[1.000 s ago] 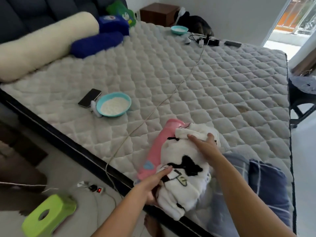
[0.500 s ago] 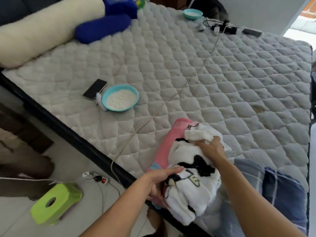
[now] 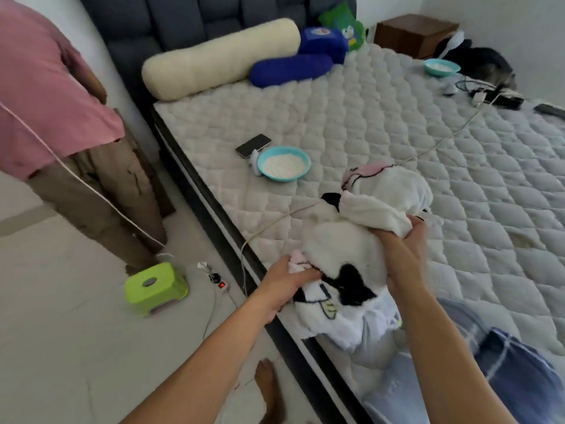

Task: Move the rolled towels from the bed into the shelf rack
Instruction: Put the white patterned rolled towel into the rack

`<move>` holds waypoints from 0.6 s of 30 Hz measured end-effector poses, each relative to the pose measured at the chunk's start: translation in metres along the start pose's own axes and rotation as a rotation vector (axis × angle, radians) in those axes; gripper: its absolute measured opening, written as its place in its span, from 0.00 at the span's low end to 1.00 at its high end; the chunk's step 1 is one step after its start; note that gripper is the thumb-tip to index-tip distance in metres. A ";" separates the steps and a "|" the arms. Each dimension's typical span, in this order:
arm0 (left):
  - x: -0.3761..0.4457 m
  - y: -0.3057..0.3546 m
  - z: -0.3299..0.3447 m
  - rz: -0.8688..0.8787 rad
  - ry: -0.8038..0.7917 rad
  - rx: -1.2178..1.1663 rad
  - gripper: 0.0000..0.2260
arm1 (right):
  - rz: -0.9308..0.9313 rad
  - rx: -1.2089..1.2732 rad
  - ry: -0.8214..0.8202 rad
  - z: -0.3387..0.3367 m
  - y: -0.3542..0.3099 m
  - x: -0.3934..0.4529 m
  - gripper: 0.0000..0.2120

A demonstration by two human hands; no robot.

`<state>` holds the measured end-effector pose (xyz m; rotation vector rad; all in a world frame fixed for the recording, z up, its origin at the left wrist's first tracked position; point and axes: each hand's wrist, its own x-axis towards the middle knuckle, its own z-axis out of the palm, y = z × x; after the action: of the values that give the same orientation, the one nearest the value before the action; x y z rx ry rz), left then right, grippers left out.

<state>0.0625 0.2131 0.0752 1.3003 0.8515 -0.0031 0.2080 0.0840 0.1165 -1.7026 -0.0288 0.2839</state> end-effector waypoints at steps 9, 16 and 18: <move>-0.145 -0.031 -0.094 0.192 0.809 -0.075 0.13 | -0.365 -0.040 -0.508 0.121 -0.058 -0.140 0.23; -0.314 -0.122 -0.182 0.174 1.151 -0.354 0.12 | -0.595 -0.023 -1.052 0.200 -0.068 -0.347 0.19; -0.376 -0.157 -0.205 0.173 1.250 -0.436 0.13 | -0.639 -0.032 -1.186 0.211 -0.063 -0.418 0.19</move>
<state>-0.3859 0.1668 0.1471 0.8584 1.6480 1.1683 -0.2311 0.2229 0.2237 -1.2498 -1.4117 0.7569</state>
